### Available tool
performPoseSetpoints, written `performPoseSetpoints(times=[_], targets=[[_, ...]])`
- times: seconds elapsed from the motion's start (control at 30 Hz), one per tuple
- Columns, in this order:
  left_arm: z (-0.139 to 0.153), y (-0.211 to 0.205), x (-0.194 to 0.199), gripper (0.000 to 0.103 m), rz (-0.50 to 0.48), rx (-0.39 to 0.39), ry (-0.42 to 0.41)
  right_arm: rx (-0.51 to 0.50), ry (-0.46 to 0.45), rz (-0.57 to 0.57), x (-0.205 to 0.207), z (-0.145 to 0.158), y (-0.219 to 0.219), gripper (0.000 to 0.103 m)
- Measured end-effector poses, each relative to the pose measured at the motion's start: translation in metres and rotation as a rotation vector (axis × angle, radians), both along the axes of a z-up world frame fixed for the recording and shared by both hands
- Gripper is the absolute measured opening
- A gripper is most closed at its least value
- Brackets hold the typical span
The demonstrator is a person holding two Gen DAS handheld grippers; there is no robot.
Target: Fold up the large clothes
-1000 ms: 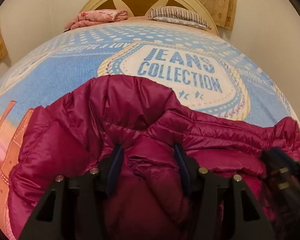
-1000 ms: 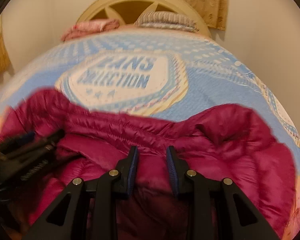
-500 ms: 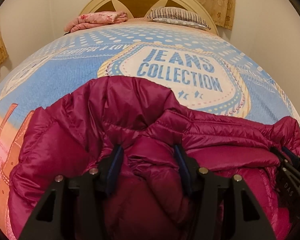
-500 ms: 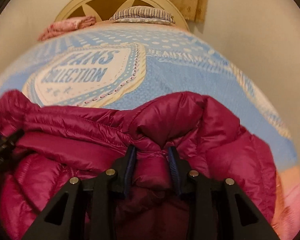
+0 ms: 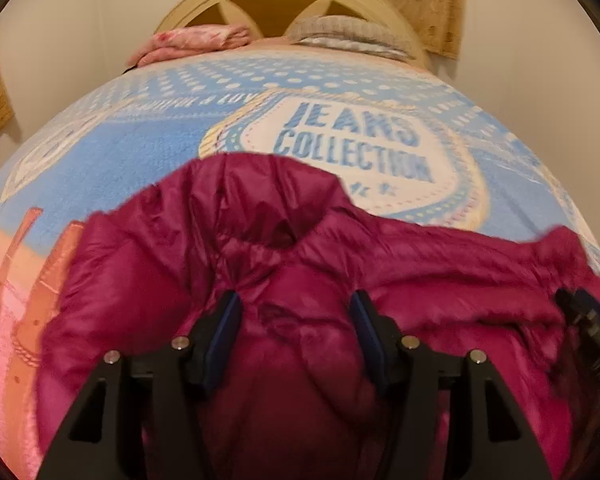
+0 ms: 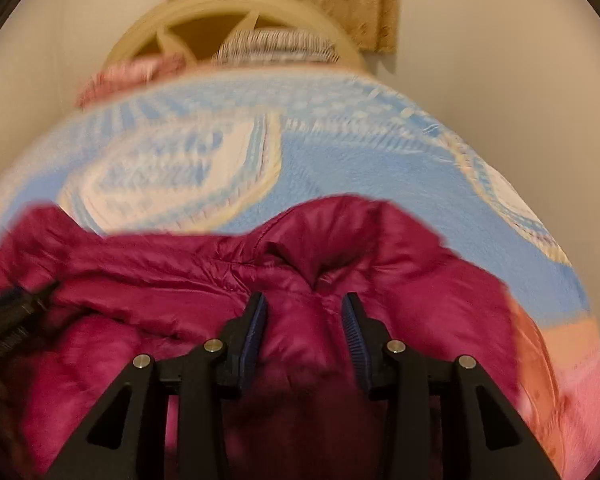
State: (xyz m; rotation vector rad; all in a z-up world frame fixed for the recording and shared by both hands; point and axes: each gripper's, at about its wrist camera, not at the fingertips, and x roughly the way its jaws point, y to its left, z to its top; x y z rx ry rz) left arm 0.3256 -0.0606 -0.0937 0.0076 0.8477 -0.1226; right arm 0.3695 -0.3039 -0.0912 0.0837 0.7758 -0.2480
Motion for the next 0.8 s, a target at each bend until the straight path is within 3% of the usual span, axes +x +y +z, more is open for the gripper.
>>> performPoseSetpoints(times=[0.33,0.47,0.67,0.8], targets=[[0.073,0.017,-0.102,0.061,-0.071,0.032,-0.12,0.079,-0.314,0.0,-0.178,0.113,-0.03,0.041],[0.101,0.029,-0.149,0.075,-0.083,0.06,-0.192,0.065,-0.414,-0.001,-0.266,0.155,-0.036,0.041],[0.13,0.035,-0.218,0.082,-0.138,0.124,-0.301,0.046,-0.543,-0.045,-0.4,0.22,-0.05,0.042],[0.143,0.037,-0.26,0.084,-0.165,0.111,-0.343,0.058,-0.601,-0.062,-0.483,0.264,-0.053,0.045]])
